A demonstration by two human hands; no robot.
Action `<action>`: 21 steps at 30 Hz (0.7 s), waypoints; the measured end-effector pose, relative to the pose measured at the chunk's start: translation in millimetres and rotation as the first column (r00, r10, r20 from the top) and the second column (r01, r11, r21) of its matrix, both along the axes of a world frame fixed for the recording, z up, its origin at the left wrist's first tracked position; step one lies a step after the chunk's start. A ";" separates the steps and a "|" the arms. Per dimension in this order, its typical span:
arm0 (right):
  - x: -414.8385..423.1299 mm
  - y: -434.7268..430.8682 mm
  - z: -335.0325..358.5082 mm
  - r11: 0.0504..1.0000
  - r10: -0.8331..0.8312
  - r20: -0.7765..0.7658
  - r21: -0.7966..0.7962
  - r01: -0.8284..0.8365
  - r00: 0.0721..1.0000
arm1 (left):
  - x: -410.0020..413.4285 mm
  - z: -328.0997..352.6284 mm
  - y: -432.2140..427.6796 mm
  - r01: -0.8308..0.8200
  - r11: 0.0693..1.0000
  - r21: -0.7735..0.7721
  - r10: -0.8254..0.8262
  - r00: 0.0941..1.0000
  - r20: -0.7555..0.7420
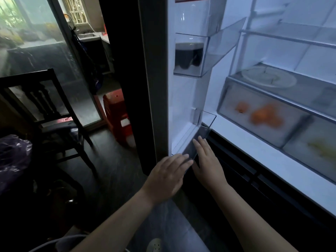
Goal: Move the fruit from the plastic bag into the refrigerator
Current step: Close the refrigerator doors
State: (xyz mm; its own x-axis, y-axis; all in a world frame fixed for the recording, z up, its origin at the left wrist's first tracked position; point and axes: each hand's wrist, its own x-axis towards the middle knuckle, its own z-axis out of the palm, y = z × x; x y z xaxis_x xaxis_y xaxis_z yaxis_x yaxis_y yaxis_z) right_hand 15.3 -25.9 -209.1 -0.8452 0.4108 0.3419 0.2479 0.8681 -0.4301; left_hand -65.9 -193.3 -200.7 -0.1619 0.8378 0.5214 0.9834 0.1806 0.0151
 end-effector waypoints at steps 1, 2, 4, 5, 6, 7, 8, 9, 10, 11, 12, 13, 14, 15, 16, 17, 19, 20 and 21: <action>4.3 -3.8 5.0 1.000 0.014 -0.052 0.022 -0.013 0.999 | 3.0 5.3 -0.8 0.000 0.998 0.065 0.003 0.999 -0.040; 8.2 -8.0 10.5 0.999 0.029 -0.105 0.040 -0.025 0.994 | 5.2 10.7 -1.4 -0.020 0.990 0.137 0.031 0.997 -0.076; 14.6 -16.0 21.7 0.998 0.042 -0.201 0.051 -0.032 0.979 | 5.4 19.6 -1.4 -0.072 0.965 0.252 0.105 0.987 -0.121; 17.7 -19.3 27.0 0.998 0.047 -0.244 0.053 -0.035 0.969 | 4.8 23.6 -1.3 -0.096 0.955 0.281 0.135 0.983 -0.125; 20.6 -22.0 31.7 0.997 0.058 -0.288 0.063 -0.041 0.956 | 3.9 26.7 -0.8 -0.117 0.947 0.299 0.159 0.980 -0.122; 23.3 -23.8 35.3 0.996 0.072 -0.332 0.082 -0.048 0.941 | 3.0 29.4 0.3 -0.137 0.940 0.311 0.180 0.977 -0.112; 26.0 -24.9 38.0 0.994 0.085 -0.375 0.099 -0.051 0.923 | 2.6 31.4 1.5 -0.155 0.935 0.319 0.196 0.976 -0.099; 28.3 -25.2 39.8 0.993 0.090 -0.419 0.111 -0.047 0.904 | 3.0 33.3 3.1 -0.169 0.931 0.325 0.207 0.975 -0.086; 30.6 -25.0 41.2 0.992 0.087 -0.461 0.120 -0.035 0.883 | 3.6 35.4 4.8 -0.178 0.928 0.328 0.214 0.974 -0.077; 32.8 -24.2 42.1 0.992 0.079 -0.500 0.129 -0.016 0.862 | 4.5 38.1 7.0 -0.185 0.927 0.326 0.219 0.973 -0.069; 35.0 -23.0 42.9 0.990 0.072 -0.533 0.143 0.006 0.843 | 5.4 41.0 9.4 -0.192 0.928 0.319 0.222 0.973 -0.058; 37.2 -21.8 43.8 0.986 0.070 -0.555 0.165 0.027 0.829 | 6.4 43.9 12.7 -0.197 0.931 0.306 0.221 0.974 -0.047; 39.9 -20.4 44.9 0.980 0.068 -0.564 0.190 0.049 0.823 | 7.8 46.7 16.0 -0.197 0.935 0.294 0.219 0.975 -0.042; 42.0 -18.7 46.0 0.973 0.062 -0.564 0.219 0.077 0.824 | 9.4 49.3 20.1 -0.192 0.940 0.284 0.214 0.976 -0.048; 44.6 -15.8 46.7 0.961 0.050 -0.557 0.252 0.112 0.829 | 11.3 51.0 24.5 -0.180 0.944 0.276 0.205 0.977 -0.063; 47.0 -11.9 46.5 0.946 0.039 -0.547 0.289 0.145 0.836 | 13.6 52.3 29.0 -0.162 0.948 0.274 0.190 0.979 -0.079; 52.4 -3.5 45.9 0.922 0.029 -0.528 0.341 0.181 0.849 | 19.7 54.4 38.1 -0.126 0.951 0.282 0.159 0.982 -0.098; 55.7 0.7 45.8 0.917 0.021 -0.519 0.350 0.190 0.854 | 22.9 54.9 42.6 -0.112 0.952 0.286 0.147 0.984 -0.104; 59.2 5.4 45.6 0.914 0.010 -0.513 0.354 0.201 0.858 | 26.1 55.5 46.9 -0.098 0.953 0.286 0.135 0.985 -0.111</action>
State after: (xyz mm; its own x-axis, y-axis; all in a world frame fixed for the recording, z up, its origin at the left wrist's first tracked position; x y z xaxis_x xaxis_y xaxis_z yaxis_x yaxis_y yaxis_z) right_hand 74.5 -20.5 -163.5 -0.4813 0.2280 0.8464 0.1843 0.9703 -0.1566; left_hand -39.7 -146.4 -145.2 -0.1662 0.6354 0.7541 0.9528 0.3006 -0.0433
